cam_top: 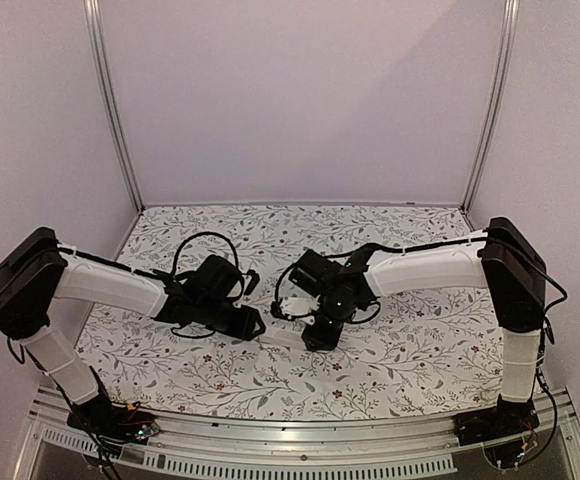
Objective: Load the batteries into the remote control
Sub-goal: Load the battery cover onto the remote control without the battery cover.
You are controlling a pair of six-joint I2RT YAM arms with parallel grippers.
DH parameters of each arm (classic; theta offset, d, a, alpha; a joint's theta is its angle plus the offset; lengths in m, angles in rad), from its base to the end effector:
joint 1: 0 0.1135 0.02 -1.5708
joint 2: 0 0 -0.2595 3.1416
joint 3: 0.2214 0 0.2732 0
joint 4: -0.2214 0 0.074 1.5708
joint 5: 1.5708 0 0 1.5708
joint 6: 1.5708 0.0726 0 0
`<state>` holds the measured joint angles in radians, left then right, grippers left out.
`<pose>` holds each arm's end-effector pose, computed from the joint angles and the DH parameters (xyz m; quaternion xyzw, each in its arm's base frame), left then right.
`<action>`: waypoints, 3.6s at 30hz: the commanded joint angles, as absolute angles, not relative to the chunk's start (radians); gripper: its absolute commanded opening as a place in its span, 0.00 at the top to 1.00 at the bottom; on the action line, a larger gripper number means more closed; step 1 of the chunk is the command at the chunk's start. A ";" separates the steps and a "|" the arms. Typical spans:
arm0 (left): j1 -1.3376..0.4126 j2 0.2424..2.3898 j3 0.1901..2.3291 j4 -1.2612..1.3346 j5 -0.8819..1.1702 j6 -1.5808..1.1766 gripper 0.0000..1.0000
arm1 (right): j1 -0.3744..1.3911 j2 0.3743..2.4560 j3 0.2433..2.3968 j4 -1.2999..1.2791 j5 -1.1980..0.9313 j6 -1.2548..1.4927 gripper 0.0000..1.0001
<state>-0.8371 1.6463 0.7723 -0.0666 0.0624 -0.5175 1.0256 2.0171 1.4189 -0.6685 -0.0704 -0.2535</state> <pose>0.2263 -0.2577 0.0880 0.1608 0.9367 -0.2172 0.2228 0.2186 0.3702 0.1074 -0.5939 0.7894 0.0892 0.1271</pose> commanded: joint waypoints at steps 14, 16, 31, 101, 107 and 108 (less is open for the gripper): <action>-0.842 1.583 0.735 -0.092 0.040 -0.534 0.54 | 1.058 1.973 1.408 -0.690 -0.006 -0.272 0.58; -0.842 1.582 0.735 -0.091 0.040 -0.534 0.54 | 1.061 1.974 1.409 -0.688 0.024 -0.270 0.61; -0.836 1.589 0.740 -0.071 0.045 -0.545 0.55 | 1.077 1.971 1.404 -0.700 0.060 -0.276 0.68; -0.864 1.661 0.783 -0.055 0.065 -0.530 0.78 | 1.074 2.005 1.427 -0.732 0.044 -0.288 0.76; -0.866 1.674 0.782 -0.048 0.081 -0.526 0.82 | 1.074 2.006 1.406 -0.736 0.044 -0.284 0.77; -0.868 1.676 0.783 -0.048 0.081 -0.526 0.83 | 1.074 2.004 1.401 -0.738 0.048 -0.283 0.77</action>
